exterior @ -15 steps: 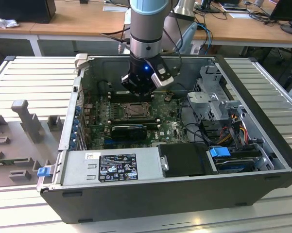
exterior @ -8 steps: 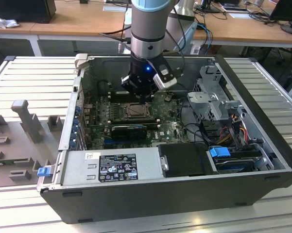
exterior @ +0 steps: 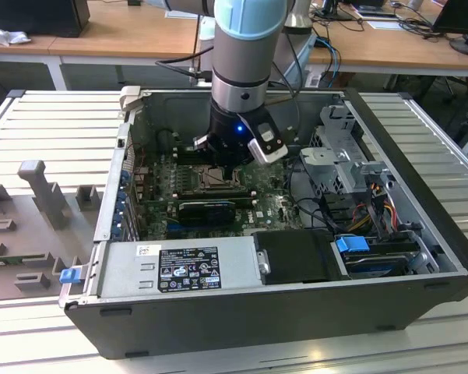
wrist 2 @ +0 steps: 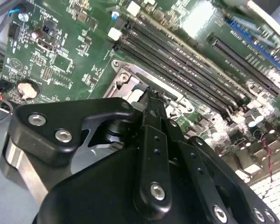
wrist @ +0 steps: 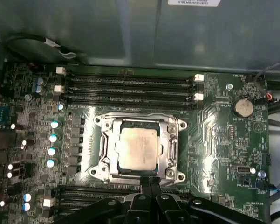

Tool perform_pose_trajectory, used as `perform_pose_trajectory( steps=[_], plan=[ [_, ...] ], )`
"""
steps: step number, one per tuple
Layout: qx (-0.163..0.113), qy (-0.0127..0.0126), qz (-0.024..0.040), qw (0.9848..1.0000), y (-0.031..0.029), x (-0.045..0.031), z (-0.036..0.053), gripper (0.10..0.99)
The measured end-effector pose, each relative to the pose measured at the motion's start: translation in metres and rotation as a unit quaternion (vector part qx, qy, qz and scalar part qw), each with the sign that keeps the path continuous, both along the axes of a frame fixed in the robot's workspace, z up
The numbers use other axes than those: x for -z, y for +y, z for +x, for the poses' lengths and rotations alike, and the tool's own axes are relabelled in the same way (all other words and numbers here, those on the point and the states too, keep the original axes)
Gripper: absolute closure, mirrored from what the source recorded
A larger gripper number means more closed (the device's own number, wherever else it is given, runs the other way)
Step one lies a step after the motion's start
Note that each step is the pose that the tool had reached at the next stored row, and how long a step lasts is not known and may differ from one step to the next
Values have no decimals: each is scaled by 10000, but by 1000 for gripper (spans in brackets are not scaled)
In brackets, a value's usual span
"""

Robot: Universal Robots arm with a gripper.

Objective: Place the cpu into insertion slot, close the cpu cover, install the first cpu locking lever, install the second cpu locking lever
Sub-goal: 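Install the second cpu locking lever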

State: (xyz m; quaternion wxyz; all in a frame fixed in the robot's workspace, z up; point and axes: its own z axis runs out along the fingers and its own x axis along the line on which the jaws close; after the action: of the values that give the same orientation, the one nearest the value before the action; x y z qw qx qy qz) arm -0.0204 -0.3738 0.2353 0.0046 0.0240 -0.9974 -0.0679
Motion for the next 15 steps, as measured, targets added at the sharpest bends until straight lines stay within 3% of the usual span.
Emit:
perform_pose_trajectory(
  steps=[3, 8, 11, 15],
  plan=[
    [-3, 0, 47, 10000, -73, 3, -29, 980],
    [-15, 1, 47, 10000, -83, 31, -229, 980],
    [-50, 2, 50, 10000, -83, 123, -241, 980],
    [-75, 2, 91, 9999, -95, 165, -313, 980]
  ],
)
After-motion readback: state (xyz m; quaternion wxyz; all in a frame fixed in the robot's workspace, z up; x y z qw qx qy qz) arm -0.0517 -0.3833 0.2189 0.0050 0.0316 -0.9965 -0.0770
